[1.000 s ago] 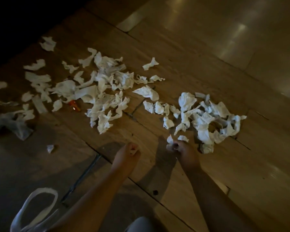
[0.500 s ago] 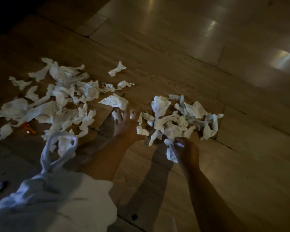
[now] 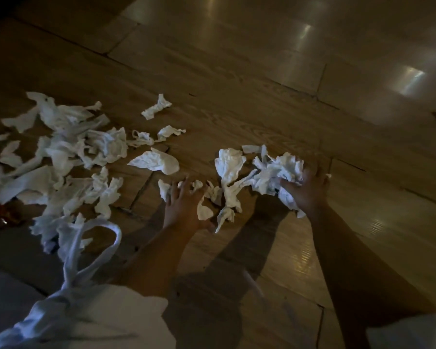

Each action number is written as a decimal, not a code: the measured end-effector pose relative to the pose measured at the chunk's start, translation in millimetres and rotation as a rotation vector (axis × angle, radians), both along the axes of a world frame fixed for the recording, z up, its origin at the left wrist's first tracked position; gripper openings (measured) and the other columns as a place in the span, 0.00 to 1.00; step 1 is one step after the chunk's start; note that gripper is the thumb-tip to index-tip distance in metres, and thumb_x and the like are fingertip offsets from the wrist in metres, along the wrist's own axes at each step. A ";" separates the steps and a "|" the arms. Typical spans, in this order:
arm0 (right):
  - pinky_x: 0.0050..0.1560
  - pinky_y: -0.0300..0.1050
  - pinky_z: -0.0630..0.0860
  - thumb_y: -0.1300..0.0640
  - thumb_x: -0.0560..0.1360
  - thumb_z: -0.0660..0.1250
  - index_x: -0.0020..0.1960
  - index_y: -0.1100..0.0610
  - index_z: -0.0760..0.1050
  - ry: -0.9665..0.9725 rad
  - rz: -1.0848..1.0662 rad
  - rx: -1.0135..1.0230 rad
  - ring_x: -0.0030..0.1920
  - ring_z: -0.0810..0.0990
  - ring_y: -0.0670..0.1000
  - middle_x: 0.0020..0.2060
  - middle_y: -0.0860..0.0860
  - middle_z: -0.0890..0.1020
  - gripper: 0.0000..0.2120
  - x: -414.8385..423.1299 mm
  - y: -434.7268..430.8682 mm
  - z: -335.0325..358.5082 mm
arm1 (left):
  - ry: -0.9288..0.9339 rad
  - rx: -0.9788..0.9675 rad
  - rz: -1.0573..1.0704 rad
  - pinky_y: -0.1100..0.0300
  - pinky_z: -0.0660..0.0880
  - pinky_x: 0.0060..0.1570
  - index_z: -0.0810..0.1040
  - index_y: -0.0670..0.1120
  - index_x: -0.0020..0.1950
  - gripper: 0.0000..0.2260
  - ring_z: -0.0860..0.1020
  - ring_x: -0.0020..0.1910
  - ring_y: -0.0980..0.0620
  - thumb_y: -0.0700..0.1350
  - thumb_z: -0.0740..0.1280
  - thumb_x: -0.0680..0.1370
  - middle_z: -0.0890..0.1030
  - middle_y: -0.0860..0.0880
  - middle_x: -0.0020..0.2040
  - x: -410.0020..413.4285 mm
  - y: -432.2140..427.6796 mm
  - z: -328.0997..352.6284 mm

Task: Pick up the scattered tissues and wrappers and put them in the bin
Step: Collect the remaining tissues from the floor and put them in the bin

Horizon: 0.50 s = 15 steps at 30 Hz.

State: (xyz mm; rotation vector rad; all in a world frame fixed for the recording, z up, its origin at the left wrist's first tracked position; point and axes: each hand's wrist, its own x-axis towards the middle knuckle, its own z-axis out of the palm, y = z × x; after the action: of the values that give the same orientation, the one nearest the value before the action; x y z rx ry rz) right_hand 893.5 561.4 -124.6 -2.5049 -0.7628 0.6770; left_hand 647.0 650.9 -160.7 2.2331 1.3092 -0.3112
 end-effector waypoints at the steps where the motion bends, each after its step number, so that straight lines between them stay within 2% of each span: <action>1: 0.67 0.45 0.60 0.45 0.72 0.69 0.71 0.58 0.62 0.033 -0.024 -0.027 0.69 0.65 0.57 0.69 0.56 0.67 0.33 2.6 3.0 -1.5 | -0.019 0.008 0.011 0.43 0.52 0.74 0.55 0.57 0.75 0.44 0.43 0.77 0.41 0.60 0.74 0.65 0.48 0.48 0.78 -1.3 -2.4 0.1; 3: 0.72 0.55 0.59 0.35 0.67 0.68 0.74 0.58 0.57 0.086 -0.068 -0.059 0.72 0.62 0.60 0.72 0.57 0.63 0.44 4.6 8.9 -6.8 | -0.038 0.027 0.012 0.44 0.56 0.73 0.56 0.56 0.75 0.41 0.47 0.77 0.42 0.59 0.73 0.67 0.52 0.49 0.78 -3.9 -7.3 -0.9; 5: 0.67 0.59 0.67 0.29 0.62 0.66 0.70 0.57 0.62 0.082 -0.081 -0.066 0.67 0.70 0.61 0.68 0.58 0.70 0.47 5.7 11.1 -18.1 | -0.058 0.043 0.010 0.46 0.60 0.71 0.57 0.56 0.75 0.38 0.49 0.76 0.43 0.58 0.71 0.69 0.54 0.50 0.77 -5.0 -11.3 -2.3; 7: 0.59 0.53 0.72 0.32 0.65 0.67 0.64 0.60 0.70 0.086 -0.067 -0.052 0.59 0.76 0.61 0.58 0.59 0.77 0.39 -3.4 12.9 -18.2 | -0.070 0.058 0.008 0.47 0.63 0.70 0.59 0.56 0.74 0.33 0.51 0.76 0.44 0.56 0.69 0.72 0.56 0.51 0.76 -5.1 -14.2 -2.4; 9: 0.48 0.45 0.70 0.44 0.72 0.68 0.58 0.64 0.73 0.111 -0.081 -0.001 0.53 0.78 0.60 0.49 0.60 0.79 0.26 -13.8 12.3 -15.9 | -0.102 0.052 0.021 0.49 0.66 0.70 0.63 0.56 0.72 0.26 0.54 0.75 0.45 0.52 0.67 0.75 0.58 0.51 0.76 -4.8 -17.1 -7.7; 10: 0.46 0.45 0.68 0.46 0.73 0.68 0.57 0.64 0.73 0.156 -0.115 0.015 0.51 0.78 0.59 0.48 0.59 0.78 0.24 -18.8 11.1 -16.1 | -0.098 0.057 0.016 0.50 0.66 0.70 0.65 0.56 0.71 0.24 0.56 0.75 0.46 0.50 0.66 0.76 0.60 0.51 0.75 -4.1 -18.8 -11.3; 12: 0.50 0.47 0.73 0.43 0.71 0.68 0.60 0.61 0.71 0.295 -0.227 0.062 0.50 0.78 0.56 0.49 0.56 0.78 0.27 -28.8 6.6 -15.8 | -0.066 0.003 0.022 0.53 0.67 0.69 0.67 0.54 0.69 0.20 0.62 0.73 0.47 0.50 0.63 0.77 0.65 0.50 0.73 -3.9 -19.7 -19.0; 14: 0.53 0.52 0.76 0.41 0.70 0.68 0.62 0.57 0.71 0.423 -0.303 0.126 0.49 0.78 0.53 0.50 0.53 0.79 0.27 -39.0 1.2 -12.2 | -0.075 -0.088 0.099 0.55 0.71 0.65 0.71 0.49 0.66 0.17 0.72 0.66 0.48 0.50 0.62 0.78 0.71 0.48 0.68 -4.9 -20.0 -22.0; 15: 0.50 0.50 0.77 0.41 0.70 0.68 0.61 0.55 0.72 0.471 -0.324 0.172 0.48 0.79 0.52 0.50 0.52 0.80 0.25 -43.0 -0.7 -10.7 | -0.102 -0.133 0.145 0.56 0.74 0.61 0.73 0.47 0.64 0.15 0.76 0.61 0.48 0.49 0.62 0.78 0.74 0.47 0.65 -4.9 -19.7 -20.9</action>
State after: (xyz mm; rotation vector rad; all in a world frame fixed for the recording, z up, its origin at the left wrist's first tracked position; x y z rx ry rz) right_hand 850.5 560.7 -135.3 -2.1202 -0.2268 0.9808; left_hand 642.1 631.2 -181.6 2.0055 1.3470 -0.2215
